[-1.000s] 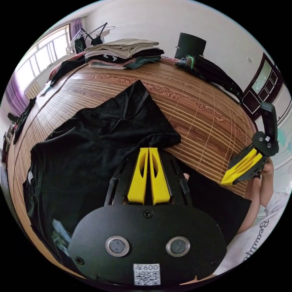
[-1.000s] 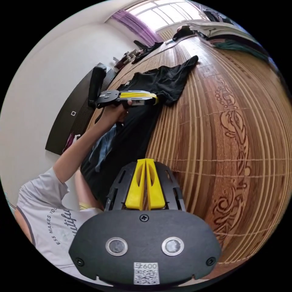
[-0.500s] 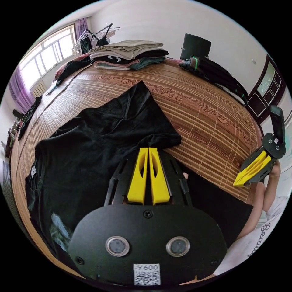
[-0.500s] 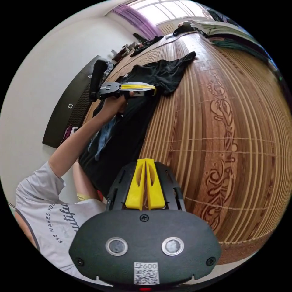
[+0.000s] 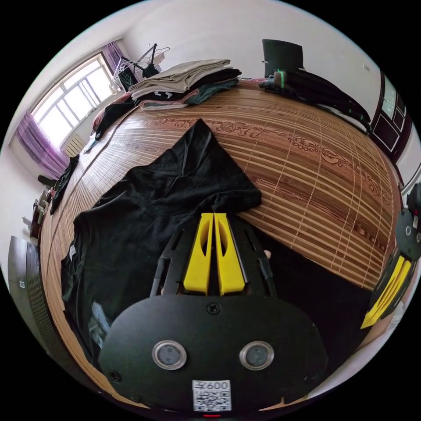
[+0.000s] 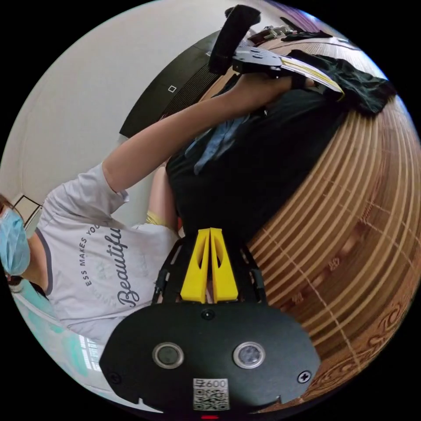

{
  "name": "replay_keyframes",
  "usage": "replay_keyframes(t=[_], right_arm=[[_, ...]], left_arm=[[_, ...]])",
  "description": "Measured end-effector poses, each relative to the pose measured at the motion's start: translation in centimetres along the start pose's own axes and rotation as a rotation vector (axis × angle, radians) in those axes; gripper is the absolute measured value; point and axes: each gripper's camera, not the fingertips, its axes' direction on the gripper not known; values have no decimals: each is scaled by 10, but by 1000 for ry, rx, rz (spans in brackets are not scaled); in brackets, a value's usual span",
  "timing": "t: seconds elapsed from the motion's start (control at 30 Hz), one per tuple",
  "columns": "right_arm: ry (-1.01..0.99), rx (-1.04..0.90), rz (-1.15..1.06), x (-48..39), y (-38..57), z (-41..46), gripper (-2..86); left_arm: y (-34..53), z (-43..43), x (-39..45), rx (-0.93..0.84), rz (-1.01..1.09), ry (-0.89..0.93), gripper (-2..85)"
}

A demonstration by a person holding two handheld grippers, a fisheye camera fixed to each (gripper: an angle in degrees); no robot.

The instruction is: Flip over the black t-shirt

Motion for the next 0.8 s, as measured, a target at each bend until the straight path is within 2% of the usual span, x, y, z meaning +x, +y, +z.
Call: replay_keyframes(t=[0.13,0.23,0.4,0.47,0.57,0.7,0.8], right_arm=[[85,12,-52,4,33,-19,-8],[36,26,-50,26,36,-22,-8],[-42,93,-56,60,47,-29,-8],[-78,128,-65,78,53,-30,-9],[-171,143,18,109,53,-29,-9],[-88,146,-32,109,53,-25,-8],[-16,217,-51,109,64,-21,-8]], left_arm=[[-35,-21,49,4,18,-51,1],[-63,-42,80,13,22,-78,2],[-118,-92,109,-29,-109,-15,2],[-142,-144,130,-16,-110,11,2],[-141,-253,169,267,-163,-125,3],[-168,-327,200,207,-52,-95,3],[-154,-398,208,224,-9,-148,4]])
